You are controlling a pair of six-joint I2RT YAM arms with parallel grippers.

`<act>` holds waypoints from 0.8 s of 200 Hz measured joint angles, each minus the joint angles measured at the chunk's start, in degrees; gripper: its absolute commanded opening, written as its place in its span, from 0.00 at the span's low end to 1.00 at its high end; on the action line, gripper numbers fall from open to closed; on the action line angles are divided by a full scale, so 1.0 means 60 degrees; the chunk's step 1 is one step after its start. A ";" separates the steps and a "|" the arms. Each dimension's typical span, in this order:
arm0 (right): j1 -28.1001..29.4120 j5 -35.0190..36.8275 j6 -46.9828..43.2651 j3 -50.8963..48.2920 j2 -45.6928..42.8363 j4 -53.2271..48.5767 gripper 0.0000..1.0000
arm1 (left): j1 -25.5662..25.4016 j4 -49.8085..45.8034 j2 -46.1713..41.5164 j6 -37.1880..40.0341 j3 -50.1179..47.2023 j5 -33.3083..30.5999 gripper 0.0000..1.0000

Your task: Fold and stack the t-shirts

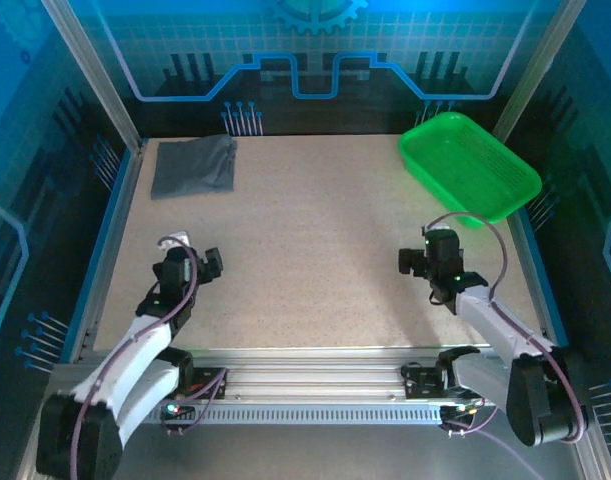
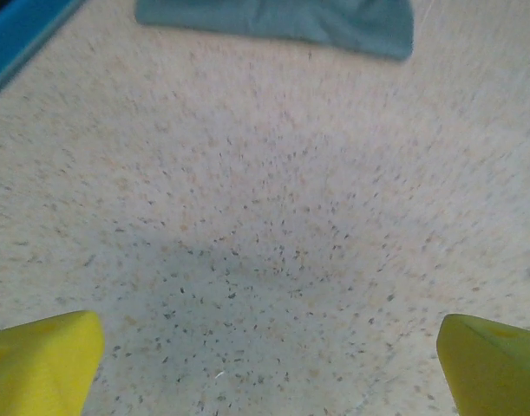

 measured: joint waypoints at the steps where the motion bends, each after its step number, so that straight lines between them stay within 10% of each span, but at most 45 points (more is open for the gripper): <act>1: -0.0011 0.0000 -0.0015 -0.0022 0.0022 0.0047 1.00 | 0.0022 0.0120 0.0146 0.0029 -0.0015 0.0022 0.99; 93: -0.1188 -0.1260 -0.0831 -0.0248 0.2546 0.5472 1.00 | 0.1413 0.5632 0.4779 0.0907 0.0656 0.1996 0.99; 126: -0.1432 -0.1942 -0.1045 -0.0466 0.3289 0.7002 1.00 | 0.1719 0.9898 0.6441 0.1118 -0.0597 0.2448 0.99; 160: -0.1417 -0.2211 -0.1220 -0.0776 0.3982 0.7916 1.00 | 0.1752 1.0105 0.6816 0.1253 -0.0951 0.2696 0.99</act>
